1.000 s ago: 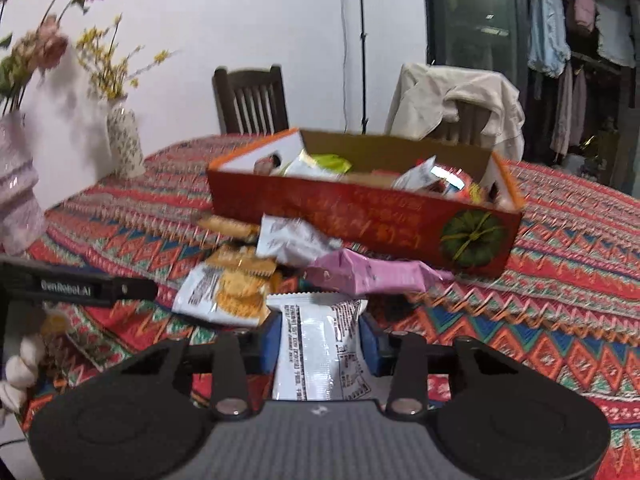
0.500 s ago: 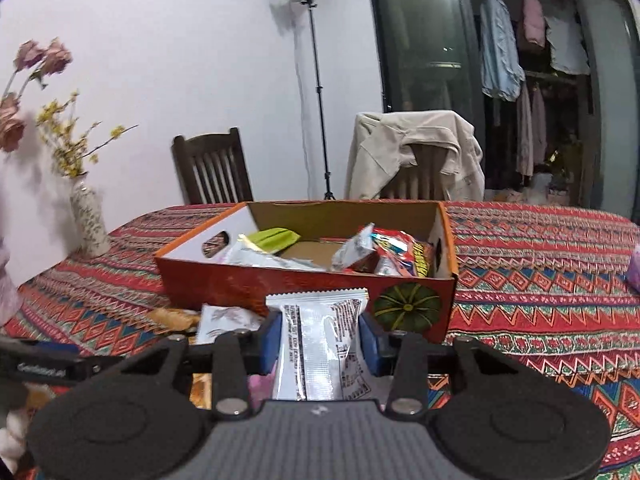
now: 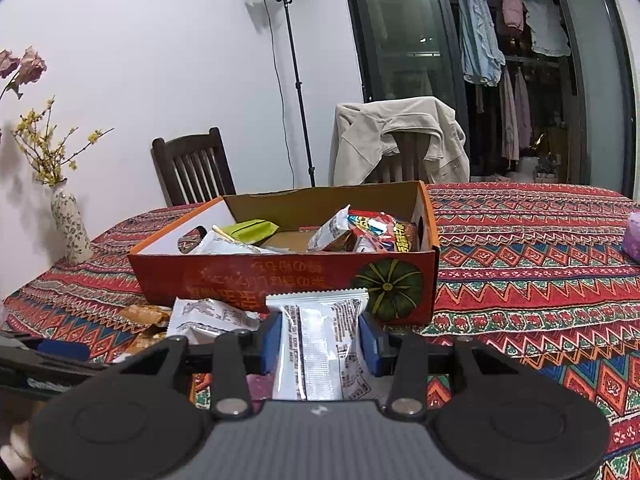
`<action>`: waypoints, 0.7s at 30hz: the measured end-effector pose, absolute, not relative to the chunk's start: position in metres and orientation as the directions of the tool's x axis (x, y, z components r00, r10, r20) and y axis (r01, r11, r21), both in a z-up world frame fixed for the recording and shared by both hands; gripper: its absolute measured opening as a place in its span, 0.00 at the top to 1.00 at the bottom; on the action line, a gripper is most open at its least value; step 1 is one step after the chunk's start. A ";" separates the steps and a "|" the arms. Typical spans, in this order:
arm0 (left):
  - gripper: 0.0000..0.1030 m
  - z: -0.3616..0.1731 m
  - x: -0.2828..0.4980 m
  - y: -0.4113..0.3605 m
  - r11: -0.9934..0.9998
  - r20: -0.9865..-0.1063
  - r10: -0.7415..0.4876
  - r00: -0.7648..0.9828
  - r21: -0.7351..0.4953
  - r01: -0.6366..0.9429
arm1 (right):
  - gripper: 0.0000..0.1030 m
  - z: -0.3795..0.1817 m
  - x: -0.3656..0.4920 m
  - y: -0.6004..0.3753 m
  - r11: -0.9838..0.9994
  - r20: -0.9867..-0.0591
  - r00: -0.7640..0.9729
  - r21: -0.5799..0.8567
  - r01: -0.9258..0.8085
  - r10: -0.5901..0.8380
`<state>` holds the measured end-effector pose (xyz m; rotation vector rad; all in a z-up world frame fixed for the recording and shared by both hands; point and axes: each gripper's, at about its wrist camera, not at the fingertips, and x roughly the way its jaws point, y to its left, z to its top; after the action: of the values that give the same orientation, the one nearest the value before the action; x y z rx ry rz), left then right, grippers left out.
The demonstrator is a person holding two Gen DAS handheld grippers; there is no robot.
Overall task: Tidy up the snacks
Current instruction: 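Grasp a white packet with the left tool while the right holds its packet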
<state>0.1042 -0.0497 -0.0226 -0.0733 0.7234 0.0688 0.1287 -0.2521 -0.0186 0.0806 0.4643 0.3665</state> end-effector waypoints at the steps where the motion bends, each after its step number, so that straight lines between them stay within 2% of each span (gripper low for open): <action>1: 0.00 -0.024 0.106 -0.053 0.996 -0.663 0.038 0.747 -0.039 -0.086 | 0.61 -0.019 0.128 -0.252 0.933 -0.420 0.833 0.156 -0.325 0.361; 10: 0.00 -0.038 0.120 -0.077 0.996 -0.693 0.072 0.717 0.015 -0.087 | 0.61 -0.018 0.122 -0.250 0.933 -0.408 0.840 0.138 -0.332 0.359; 21: 0.00 -0.040 0.119 -0.075 0.997 -0.682 0.067 0.729 0.013 -0.079 | 0.60 -0.018 0.120 -0.249 0.930 -0.405 0.838 0.133 -0.341 0.365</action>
<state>0.1190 -0.0749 -0.0399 -0.0175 0.7502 0.0805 0.1195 -0.2490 -0.0183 0.0563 0.4395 0.3740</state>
